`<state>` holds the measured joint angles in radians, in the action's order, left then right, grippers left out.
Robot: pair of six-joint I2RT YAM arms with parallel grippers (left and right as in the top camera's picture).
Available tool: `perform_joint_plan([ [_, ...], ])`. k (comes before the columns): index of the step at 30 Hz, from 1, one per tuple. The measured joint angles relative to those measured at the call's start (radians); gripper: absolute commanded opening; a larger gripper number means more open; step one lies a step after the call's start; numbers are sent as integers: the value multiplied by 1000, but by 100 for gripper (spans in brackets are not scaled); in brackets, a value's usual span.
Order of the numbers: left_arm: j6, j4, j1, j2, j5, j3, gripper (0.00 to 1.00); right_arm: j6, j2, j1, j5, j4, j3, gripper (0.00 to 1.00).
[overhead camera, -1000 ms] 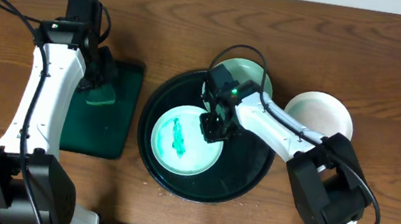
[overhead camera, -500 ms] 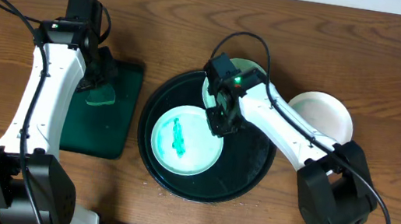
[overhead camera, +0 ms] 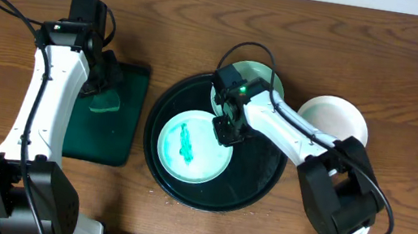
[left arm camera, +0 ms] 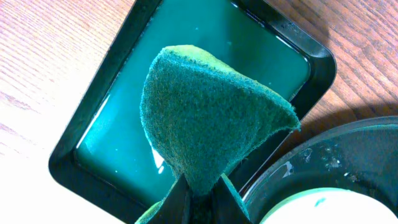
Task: Clean dirty plates on tray and stack at the side
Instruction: 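Grip the mint-green plate rim with the right gripper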
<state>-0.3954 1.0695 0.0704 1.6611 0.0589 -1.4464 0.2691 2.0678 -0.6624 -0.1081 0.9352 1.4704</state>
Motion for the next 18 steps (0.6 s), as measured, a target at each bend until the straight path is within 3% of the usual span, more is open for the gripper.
perform_joint_plan([
  [5,0,-3,-8,0,0,0,7,-5,3,0,-18,1,-2,22],
  [8,0,-3,-14,0,0,0,7,-4,3,0,-40,18,-2,6],
  [18,-4,-3,-14,0,0,0,7,185,14,-5,-95,8,0,1],
])
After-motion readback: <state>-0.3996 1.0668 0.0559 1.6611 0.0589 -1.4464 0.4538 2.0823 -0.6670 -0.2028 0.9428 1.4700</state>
